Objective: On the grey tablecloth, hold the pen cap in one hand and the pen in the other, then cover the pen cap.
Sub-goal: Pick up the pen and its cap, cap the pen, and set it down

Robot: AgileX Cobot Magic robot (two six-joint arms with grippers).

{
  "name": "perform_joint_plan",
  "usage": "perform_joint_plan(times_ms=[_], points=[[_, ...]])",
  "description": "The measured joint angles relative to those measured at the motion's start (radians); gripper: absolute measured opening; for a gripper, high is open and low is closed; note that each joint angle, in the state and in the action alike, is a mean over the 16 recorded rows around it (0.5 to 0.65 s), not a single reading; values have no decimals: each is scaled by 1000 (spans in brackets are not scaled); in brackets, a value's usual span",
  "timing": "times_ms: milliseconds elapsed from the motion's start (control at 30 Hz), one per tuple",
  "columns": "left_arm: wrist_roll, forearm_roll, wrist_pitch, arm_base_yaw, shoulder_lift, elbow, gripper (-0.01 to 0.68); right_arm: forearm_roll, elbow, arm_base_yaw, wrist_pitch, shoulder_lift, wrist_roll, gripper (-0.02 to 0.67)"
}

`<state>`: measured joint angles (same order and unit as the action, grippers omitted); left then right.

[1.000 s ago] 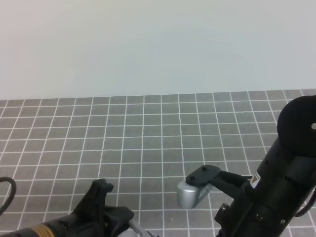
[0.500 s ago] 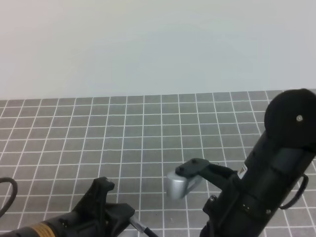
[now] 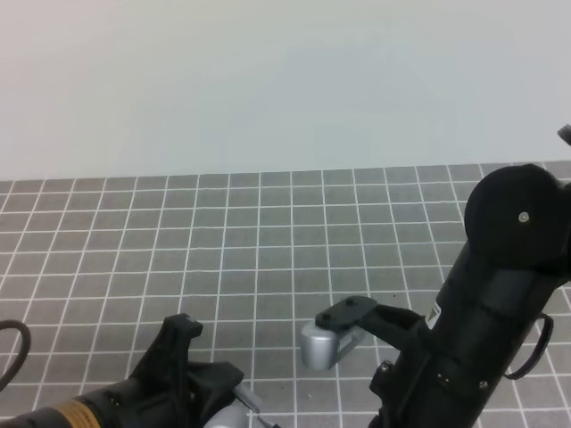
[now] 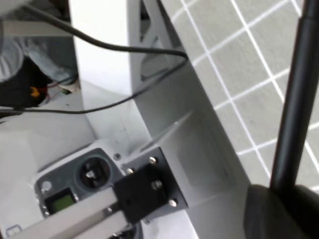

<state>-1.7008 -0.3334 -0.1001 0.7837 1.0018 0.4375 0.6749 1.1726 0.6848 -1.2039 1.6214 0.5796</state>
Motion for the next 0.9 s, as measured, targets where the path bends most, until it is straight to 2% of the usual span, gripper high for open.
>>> perform_joint_plan(times_ms=[367,900], points=[[3,1,-13,0,0,0,78,-51,0,0,0,-1,-27,69],[5,2,-34,0,0,0,78,-19,0,0,0,-1,-20,69]])
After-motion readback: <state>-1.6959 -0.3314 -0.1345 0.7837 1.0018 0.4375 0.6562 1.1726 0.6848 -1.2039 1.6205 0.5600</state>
